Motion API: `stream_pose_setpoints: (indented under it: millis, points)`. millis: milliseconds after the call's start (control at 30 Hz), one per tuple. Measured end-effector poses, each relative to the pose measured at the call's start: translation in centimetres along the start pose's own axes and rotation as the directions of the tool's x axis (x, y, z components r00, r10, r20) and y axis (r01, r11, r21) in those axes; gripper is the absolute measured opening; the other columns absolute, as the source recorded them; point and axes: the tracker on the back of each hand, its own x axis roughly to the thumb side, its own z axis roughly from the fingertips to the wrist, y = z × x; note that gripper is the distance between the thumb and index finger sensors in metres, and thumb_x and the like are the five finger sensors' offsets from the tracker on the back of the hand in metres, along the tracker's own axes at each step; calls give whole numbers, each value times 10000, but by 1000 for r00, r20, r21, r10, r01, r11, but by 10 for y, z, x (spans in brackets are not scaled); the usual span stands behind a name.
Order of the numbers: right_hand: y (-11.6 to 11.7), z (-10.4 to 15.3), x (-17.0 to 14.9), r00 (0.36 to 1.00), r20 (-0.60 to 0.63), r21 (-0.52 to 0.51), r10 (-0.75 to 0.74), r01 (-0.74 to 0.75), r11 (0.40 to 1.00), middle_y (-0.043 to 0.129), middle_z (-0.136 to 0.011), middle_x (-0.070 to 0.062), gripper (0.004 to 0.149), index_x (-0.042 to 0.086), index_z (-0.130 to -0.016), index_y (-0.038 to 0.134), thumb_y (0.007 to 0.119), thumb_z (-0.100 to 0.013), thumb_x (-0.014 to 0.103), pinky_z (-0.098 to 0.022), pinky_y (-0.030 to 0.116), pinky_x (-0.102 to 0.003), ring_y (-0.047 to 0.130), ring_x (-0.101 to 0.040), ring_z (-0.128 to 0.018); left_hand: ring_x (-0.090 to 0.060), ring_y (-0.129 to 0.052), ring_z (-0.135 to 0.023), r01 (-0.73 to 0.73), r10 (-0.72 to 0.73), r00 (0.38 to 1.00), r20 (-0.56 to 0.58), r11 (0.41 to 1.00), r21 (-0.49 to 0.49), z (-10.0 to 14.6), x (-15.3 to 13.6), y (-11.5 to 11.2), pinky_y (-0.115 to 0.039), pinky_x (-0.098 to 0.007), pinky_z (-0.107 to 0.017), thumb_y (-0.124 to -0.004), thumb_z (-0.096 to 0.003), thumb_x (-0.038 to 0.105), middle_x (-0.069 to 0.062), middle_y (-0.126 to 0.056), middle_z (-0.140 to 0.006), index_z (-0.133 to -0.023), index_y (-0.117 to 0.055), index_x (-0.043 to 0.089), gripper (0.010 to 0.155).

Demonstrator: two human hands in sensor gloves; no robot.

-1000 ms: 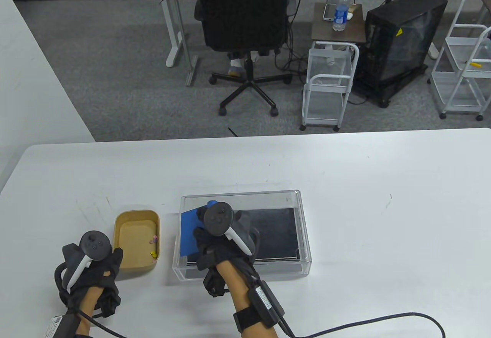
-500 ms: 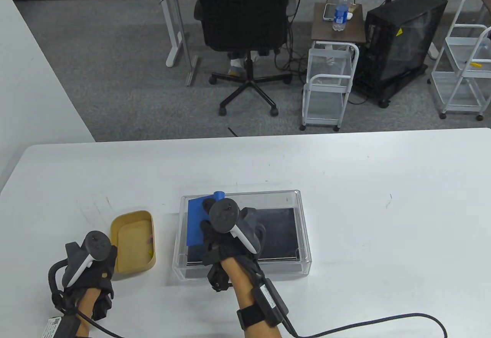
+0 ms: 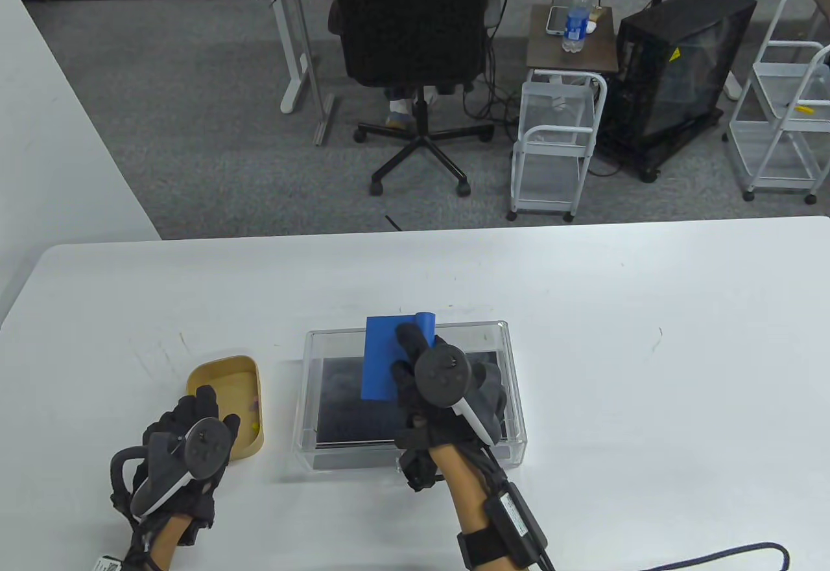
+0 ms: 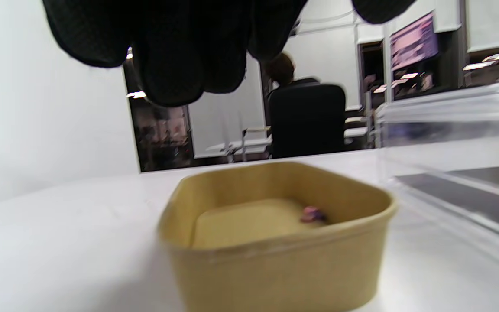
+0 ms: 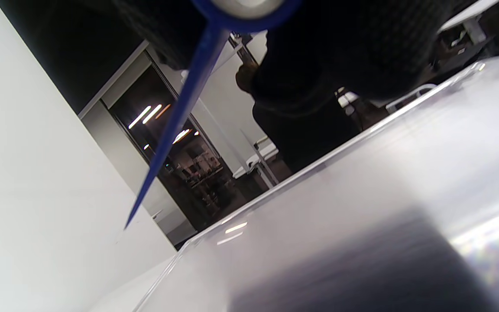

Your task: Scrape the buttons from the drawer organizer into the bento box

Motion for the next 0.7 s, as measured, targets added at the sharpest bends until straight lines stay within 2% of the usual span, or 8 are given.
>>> stream_pose_setpoints:
  millis: [67,200,333,467,600,700]
  points:
    - [-12,5,-11,1000,2,-39,22,-22,999,594,-1031,-238,544,323,-1026,469,738,-554,315,-356,904,-332,958,-257,-610,-457,-841,-933,-18,13,996,86,998,56,6,11,4,-682,-641,-667,-532,-602,537,-221,-683,-1104,-1150,-478,103,701]
    - [-28,12,-32,998,-14,-76,56,-57,995,584,-1039,-231,544,328,-1026,463,736,-555,316,-387,897,-354,945,-288,-662,-445,-848,-947,-52,29,988,154,988,145,15,26,9,-700,-629,-663,-537,-596,533,-205,-699,-1097,-1144,-489,105,696]
    - [-42,20,-60,993,-53,-138,103,-110,984,572,-1052,-215,540,341,-1021,468,737,-553,324,-422,890,-382,931,-329,-719,-454,-848,-961,-98,45,962,271,978,185,25,43,11,-714,-618,-664,-537,-591,535,-197,-688,-1107,-1145,-469,96,711]
    - [-57,28,-90,988,-109,-225,114,-136,965,583,-1052,-204,539,349,-1021,460,730,-555,341,-446,886,-398,916,-351,-756,-465,-823,-988,-104,-2,915,404,965,241,35,58,12,-717,-610,-674,-539,-583,540,-170,-672,-1126,-1145,-462,115,709]
    - [-65,34,-118,985,-162,-291,55,-101,951,574,-1059,-201,539,352,-1028,438,708,-561,364,-473,876,-424,895,-373,-787,-465,-791,-1014,-115,-21,877,481,961,253,40,67,11,-698,-615,-689,-536,-582,543,-143,-640,-1147,-1149,-443,140,702]
    - [-71,34,-137,977,-209,-288,39,-100,952,566,-1065,-203,543,351,-1033,422,696,-564,377,-509,854,-467,865,-403,-821,-459,-777,-1021,-128,-27,845,535,960,251,44,75,10,-688,-618,-693,-536,-581,542,-136,-638,-1148,-1148,-442,145,698]
